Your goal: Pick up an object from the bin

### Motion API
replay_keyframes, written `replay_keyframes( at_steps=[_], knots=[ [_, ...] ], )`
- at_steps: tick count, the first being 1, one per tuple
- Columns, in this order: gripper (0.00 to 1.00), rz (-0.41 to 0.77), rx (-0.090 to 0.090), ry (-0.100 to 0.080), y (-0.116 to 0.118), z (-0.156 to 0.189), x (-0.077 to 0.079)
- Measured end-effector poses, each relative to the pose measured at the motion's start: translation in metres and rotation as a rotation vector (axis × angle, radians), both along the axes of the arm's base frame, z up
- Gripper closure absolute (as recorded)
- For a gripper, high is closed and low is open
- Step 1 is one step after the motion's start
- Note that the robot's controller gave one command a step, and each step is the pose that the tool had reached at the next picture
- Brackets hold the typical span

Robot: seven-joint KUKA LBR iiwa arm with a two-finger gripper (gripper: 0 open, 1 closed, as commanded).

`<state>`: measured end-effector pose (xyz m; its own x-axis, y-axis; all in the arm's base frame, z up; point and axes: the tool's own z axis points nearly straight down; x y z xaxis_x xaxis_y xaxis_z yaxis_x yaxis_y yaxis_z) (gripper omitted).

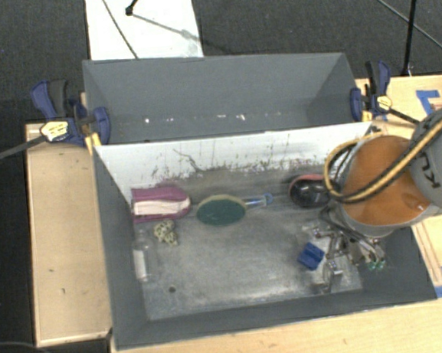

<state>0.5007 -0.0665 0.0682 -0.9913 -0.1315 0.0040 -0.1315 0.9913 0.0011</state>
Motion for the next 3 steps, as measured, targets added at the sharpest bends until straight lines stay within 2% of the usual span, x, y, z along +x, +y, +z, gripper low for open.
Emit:
replay_keyframes(
  at_steps=[1, 2, 3],
  knots=[
    [1.0, 0.003, -0.001, -0.005, 0.001, 0.004, 0.001],
    [1.0, 0.035, -0.002, -0.017, -0.006, 0.1, 0.04],
    [1.0, 0.043, -0.001, -0.013, 0.002, 0.154, 0.028]
  ],
)
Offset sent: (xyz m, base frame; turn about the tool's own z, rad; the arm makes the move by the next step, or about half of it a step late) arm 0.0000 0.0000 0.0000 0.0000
